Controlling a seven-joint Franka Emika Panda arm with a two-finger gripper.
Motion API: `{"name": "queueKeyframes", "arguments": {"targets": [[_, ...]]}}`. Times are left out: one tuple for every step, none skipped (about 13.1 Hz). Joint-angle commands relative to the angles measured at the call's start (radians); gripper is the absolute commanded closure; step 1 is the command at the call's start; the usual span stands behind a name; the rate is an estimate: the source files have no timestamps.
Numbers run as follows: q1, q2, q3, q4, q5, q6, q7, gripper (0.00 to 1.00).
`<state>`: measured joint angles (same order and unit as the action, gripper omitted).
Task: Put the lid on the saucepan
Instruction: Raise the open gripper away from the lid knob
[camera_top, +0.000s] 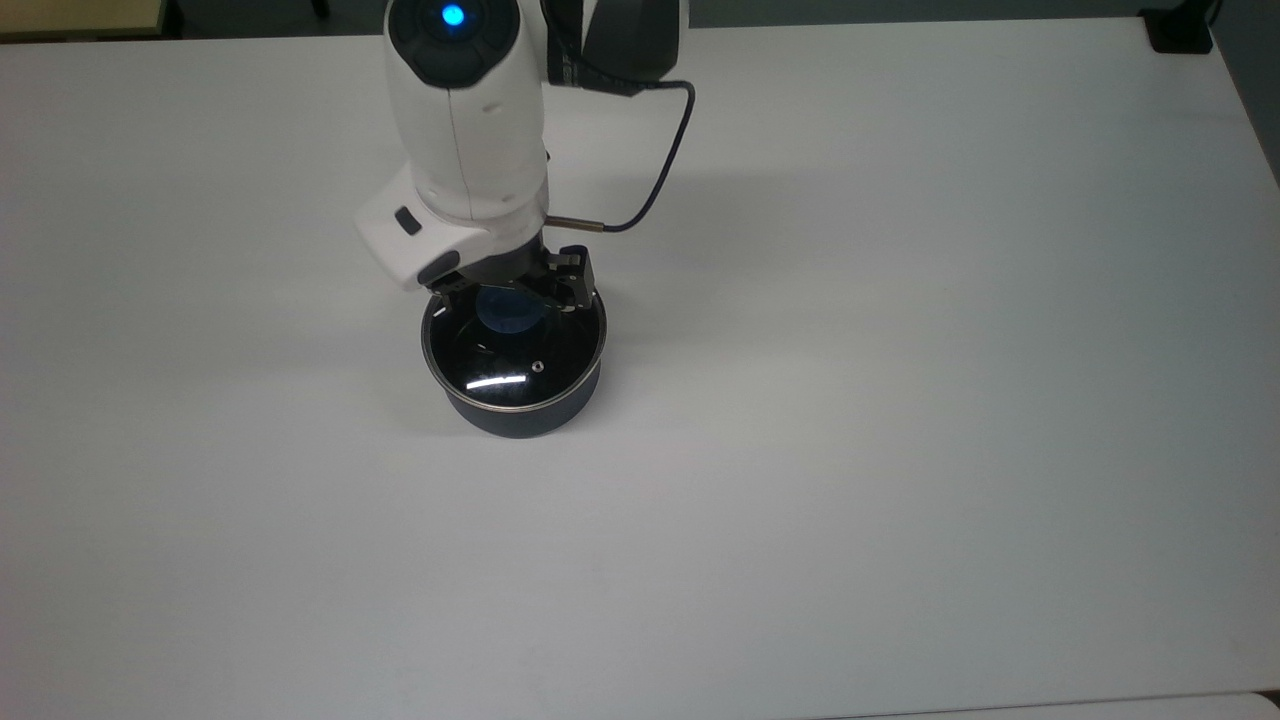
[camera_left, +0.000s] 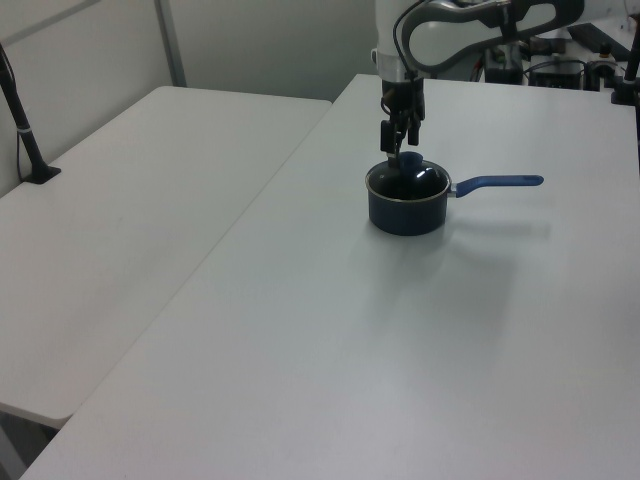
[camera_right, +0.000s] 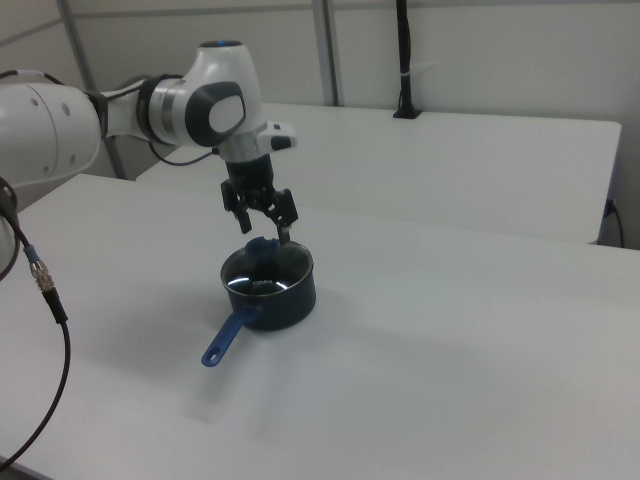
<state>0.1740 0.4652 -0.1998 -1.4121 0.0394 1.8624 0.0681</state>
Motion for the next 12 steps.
{"name": "queueKeyframes", "arguments": {"targets": [[-0.004,-0.15,-0.003,-0.095,-0.015,0.003,0.018,0.0],[-0.011,-0.219,0.002,-0.157,-0.013,0.003,0.016,0.0],[-0.024,-0.281,0.017,-0.207,-0.013,0.003,0.018,0.0],[-0.057,-0.336,0.045,-0.252,-0.013,-0.012,0.021,0.0],[-0.086,-0.37,0.068,-0.266,-0.015,-0.055,0.018,0.0],[-0.094,-0.393,0.069,-0.266,-0.016,-0.098,0.016,0.0],[-0.103,-0.411,0.069,-0.263,-0.022,-0.126,0.013,0.0],[-0.106,-0.418,0.069,-0.263,-0.035,-0.141,0.013,0.0],[-0.108,-0.418,0.069,-0.261,-0.041,-0.146,0.013,0.0],[-0.108,-0.418,0.069,-0.261,-0.039,-0.149,0.013,0.0],[-0.106,-0.416,0.071,-0.261,-0.041,-0.154,0.019,0.0],[-0.106,-0.416,0.069,-0.261,-0.039,-0.154,0.021,0.0]]}}
